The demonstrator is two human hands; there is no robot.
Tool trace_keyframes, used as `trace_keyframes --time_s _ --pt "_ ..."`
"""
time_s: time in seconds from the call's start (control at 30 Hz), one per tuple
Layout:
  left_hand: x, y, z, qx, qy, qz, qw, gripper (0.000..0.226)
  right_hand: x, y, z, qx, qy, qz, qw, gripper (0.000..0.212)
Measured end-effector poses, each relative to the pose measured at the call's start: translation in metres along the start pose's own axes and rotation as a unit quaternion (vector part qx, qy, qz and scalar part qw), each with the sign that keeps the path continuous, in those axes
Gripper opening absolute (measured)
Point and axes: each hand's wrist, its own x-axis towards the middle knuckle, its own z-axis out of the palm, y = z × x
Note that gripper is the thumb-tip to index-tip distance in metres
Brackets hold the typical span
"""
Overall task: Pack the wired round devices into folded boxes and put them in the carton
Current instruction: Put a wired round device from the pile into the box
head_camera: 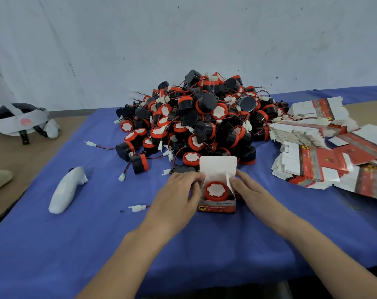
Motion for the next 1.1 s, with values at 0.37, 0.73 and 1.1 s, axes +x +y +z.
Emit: trace_keyframes --time_s 0.37,0.73,1.1 --pt "0.002 -0.003 0.013 -0.005 -0.036 -0.020 0.999 0.028 0.003 0.000 0.004 -0.059 0.024 -0.024 0.998 0.016" --pt "0.003 -0.012 0.011 -0.041 -0.055 0.015 0.998 0.027 0.002 -0.003 0.002 -0.048 0.002 -0.032 0.998 0.017" --pt "-0.001 -0.002 0.003 0.073 -0.035 0.051 0.995 0.029 0.002 -0.003 -0.005 -0.158 0.012 -0.052 0.986 0.008"
